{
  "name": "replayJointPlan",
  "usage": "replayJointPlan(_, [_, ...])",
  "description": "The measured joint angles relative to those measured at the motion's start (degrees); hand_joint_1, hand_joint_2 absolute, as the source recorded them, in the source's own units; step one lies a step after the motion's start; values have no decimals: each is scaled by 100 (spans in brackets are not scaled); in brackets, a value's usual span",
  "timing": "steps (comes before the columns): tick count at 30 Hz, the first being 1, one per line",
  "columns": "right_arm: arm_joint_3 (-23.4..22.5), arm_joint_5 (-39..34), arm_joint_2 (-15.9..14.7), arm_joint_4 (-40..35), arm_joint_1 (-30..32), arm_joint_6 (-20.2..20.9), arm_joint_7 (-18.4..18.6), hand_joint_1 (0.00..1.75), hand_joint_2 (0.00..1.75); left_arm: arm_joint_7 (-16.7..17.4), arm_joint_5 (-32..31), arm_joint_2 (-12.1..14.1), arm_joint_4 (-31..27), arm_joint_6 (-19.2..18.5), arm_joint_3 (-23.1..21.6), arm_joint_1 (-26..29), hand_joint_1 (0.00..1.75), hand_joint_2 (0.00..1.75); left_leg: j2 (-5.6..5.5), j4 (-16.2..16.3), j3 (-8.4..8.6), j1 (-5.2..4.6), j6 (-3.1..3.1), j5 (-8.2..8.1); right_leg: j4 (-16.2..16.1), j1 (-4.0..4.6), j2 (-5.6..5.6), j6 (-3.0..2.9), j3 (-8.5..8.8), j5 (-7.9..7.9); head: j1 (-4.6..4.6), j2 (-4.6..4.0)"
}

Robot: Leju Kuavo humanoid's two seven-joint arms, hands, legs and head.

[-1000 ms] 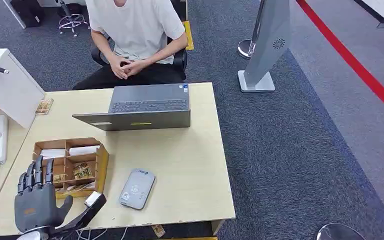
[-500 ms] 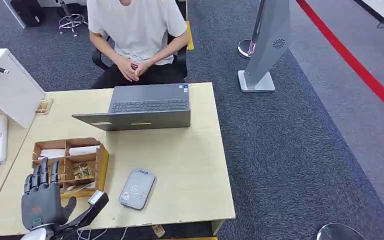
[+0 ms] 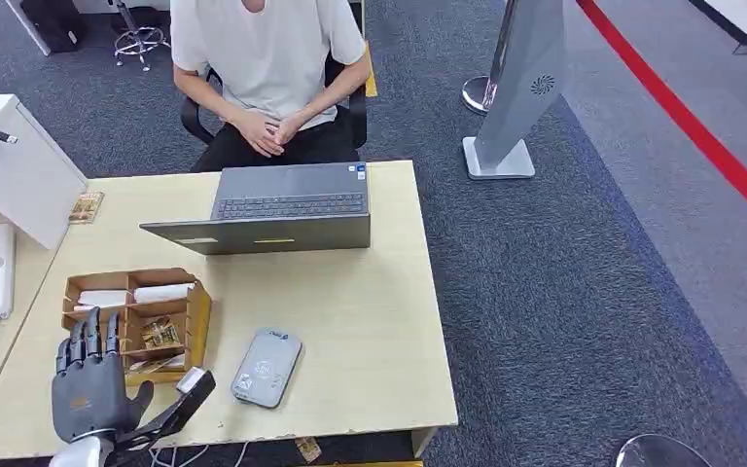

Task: Pass the card to the sensor for recognition and then transmit it.

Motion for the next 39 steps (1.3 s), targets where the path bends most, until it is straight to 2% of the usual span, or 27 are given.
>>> replayJointPlan(30, [0,9,0,0,1,-2,-48,0,175,-17,-26,-175,39,-24,-2,-7,0,175,0,0,1,0,0,0,0,0,0,0,0,0,0,0])
replayJointPlan(31, [0,9,0,0,1,-2,-48,0,175,-17,-26,-175,39,-24,-2,-7,133,175,0,0,1,0,0,0,0,0,0,0,0,0,0,0])
replayJointPlan(32, [0,9,0,0,1,-2,-48,0,175,-17,-26,-175,39,-28,-2,-7,175,175,0,0,1,0,0,0,0,0,0,0,0,0,0,0])
replayJointPlan(39, [0,9,0,0,1,-2,-50,0,175,-39,-7,-175,39,-68,-2,-5,175,175,0,0,0,0,0,0,0,0,0,0,0,0,0,0])
